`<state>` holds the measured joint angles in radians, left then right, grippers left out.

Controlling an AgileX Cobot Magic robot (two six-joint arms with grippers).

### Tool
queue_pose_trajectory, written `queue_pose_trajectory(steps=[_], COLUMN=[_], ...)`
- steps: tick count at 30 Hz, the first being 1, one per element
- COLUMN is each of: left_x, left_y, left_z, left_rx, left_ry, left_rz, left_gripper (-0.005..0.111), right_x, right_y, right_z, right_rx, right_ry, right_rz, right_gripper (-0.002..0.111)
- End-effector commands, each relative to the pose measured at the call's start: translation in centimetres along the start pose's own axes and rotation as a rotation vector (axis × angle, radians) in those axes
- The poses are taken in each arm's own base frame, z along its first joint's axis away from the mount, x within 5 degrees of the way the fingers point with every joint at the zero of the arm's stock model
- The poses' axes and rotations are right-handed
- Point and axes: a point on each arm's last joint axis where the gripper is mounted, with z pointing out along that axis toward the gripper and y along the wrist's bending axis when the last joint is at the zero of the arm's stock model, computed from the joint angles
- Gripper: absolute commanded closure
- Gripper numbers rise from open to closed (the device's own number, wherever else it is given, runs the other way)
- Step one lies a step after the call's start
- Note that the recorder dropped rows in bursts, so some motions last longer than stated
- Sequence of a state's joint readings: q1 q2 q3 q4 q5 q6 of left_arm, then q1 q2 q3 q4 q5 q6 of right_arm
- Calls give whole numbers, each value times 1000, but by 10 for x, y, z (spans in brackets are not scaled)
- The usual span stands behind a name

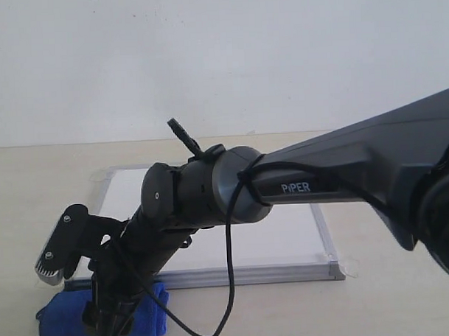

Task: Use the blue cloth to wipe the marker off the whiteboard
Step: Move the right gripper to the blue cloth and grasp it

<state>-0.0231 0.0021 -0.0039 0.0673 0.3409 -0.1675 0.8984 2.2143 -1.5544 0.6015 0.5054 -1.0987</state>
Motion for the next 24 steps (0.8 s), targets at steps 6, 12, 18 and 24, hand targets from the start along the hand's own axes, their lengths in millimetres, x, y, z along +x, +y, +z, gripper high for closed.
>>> queue_pose_trajectory(steps=[6,12,18,24], left_x=[1,1,1,1], left_y=[0,0,0,0], left_z=[0,0,0,0], left_rx=[5,5,5,5], left_ry=[-1,-1,-1,-1], left_rz=[6,6,6,6], left_gripper=[103,103,103,103], right_x=[9,12,14,15], right_y=[0,1,3,6], right_z=[14,18,20,18], right_rx=[-20,-29,-58,-89], right_ry=[22,31,47,62], right_rz=[23,28,50,81], right_gripper=[38,38,57,109])
